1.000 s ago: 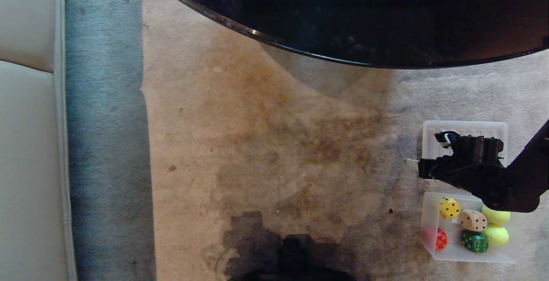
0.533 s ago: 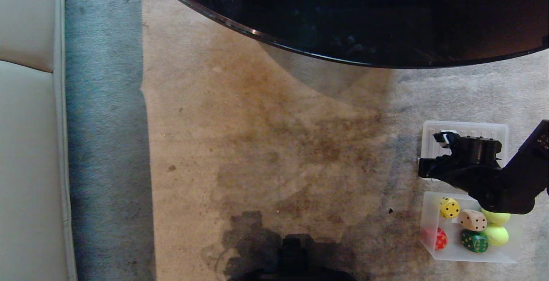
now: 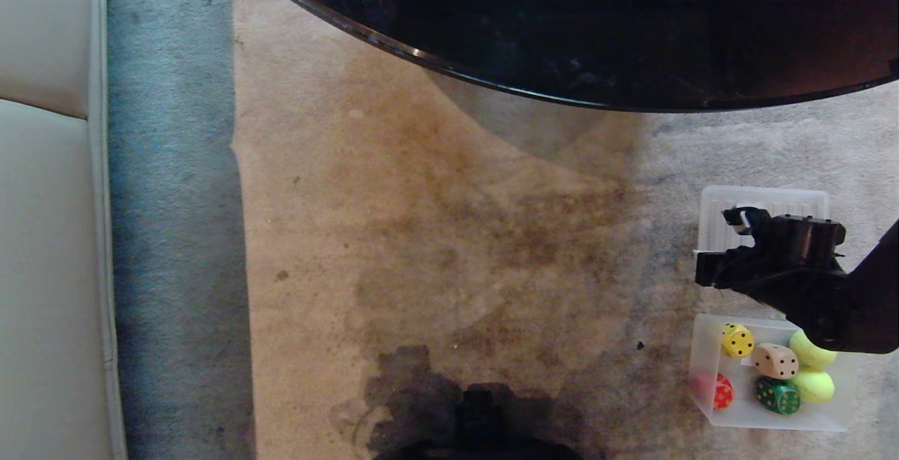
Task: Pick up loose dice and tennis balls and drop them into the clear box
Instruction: Close the lid
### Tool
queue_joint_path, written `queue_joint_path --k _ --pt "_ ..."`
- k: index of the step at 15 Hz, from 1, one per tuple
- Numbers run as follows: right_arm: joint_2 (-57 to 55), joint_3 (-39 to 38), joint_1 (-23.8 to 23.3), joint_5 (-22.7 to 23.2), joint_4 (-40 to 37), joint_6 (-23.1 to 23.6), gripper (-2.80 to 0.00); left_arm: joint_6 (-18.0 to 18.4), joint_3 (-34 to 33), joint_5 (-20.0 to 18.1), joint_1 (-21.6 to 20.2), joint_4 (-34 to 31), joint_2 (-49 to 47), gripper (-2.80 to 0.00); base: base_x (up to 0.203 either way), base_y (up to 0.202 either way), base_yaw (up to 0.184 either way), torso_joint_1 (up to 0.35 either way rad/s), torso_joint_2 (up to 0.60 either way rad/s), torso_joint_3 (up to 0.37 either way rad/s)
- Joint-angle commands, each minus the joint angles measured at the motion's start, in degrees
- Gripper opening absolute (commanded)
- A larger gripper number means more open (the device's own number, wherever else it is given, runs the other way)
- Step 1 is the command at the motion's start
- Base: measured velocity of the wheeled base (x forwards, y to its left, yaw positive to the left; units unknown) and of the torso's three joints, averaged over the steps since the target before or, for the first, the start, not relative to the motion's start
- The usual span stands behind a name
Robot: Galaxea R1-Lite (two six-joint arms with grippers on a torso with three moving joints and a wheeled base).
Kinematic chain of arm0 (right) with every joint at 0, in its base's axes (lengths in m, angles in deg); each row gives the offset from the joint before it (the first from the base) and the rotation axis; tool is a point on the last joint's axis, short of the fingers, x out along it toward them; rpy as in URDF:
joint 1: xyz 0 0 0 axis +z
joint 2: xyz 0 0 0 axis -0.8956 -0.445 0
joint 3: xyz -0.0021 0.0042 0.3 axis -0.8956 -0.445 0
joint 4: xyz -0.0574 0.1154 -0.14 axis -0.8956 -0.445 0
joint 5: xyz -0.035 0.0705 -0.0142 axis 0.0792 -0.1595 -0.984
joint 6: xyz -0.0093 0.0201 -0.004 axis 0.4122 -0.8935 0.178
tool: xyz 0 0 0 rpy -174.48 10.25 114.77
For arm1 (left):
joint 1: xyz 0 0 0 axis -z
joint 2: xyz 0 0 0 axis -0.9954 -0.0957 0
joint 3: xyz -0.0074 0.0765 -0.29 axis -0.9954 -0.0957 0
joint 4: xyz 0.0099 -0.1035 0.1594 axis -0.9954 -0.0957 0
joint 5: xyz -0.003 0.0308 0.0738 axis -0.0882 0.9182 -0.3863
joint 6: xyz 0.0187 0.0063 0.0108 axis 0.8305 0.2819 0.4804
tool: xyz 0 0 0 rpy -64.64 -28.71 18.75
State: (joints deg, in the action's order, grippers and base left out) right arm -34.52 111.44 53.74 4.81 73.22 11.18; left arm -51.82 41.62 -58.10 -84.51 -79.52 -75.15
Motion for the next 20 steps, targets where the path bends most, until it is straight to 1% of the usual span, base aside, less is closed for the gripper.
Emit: queue_joint_path --k 1,5,7,10,12,14,16,19,20 --pt "8.4 -2.6 -0.1 0.0 -0.6 0.1 -2.8 0.0 0.0 0.0 0.0 0.0 0.0 -2.8 0.0 0.0 0.0 0.0 0.0 0.0" --pt "21.0 -6.3 -0.1 -0.1 -8.4 1.2 -2.8 -0.1 0.0 0.0 0.0 0.0 0.0 -2.8 0.0 0.0 0.0 0.0 0.0 0.0" --pt "22.2 -7.1 -0.1 -0.4 -11.1 2.0 -2.8 0.0 0.0 0.0 0.0 0.0 0.0 -2.8 0.0 0.0 0.0 0.0 0.0 0.0" --pt "31.5 -9.6 -0.7 -2.0 -19.1 4.2 -2.8 0.0 0.0 0.0 0.0 0.0 0.0 -2.8 0.0 0.0 0.0 0.0 0.0 0.0" --pt "37.1 -13.1 -1.4 -2.8 -26.5 4.9 -2.8 0.0 0.0 0.0 0.0 0.0 0.0 -2.8 0.0 0.0 0.0 0.0 0.0 0.0" --pt "38.9 -14.8 -2.3 -3.3 -28.2 5.2 -2.8 0.0 0.0 0.0 0.0 0.0 0.0 -2.8 0.0 0.0 0.0 0.0 0.0 0.0" --pt "44.2 -18.6 -3.8 -4.5 -31.5 5.3 -2.8 0.0 0.0 0.0 0.0 0.0 0.0 -2.8 0.0 0.0 0.0 0.0 0.0 0.0" --pt "43.3 -23.2 -5.2 -5.7 -33.8 5.0 -2.8 0.0 0.0 0.0 0.0 0.0 0.0 -2.8 0.0 0.0 0.0 0.0 0.0 0.0" --pt "43.1 -23.5 -5.3 -5.7 -33.9 4.9 -2.8 0.0 0.0 0.0 0.0 0.0 0.0 -2.8 0.0 0.0 0.0 0.0 0.0 0.0"
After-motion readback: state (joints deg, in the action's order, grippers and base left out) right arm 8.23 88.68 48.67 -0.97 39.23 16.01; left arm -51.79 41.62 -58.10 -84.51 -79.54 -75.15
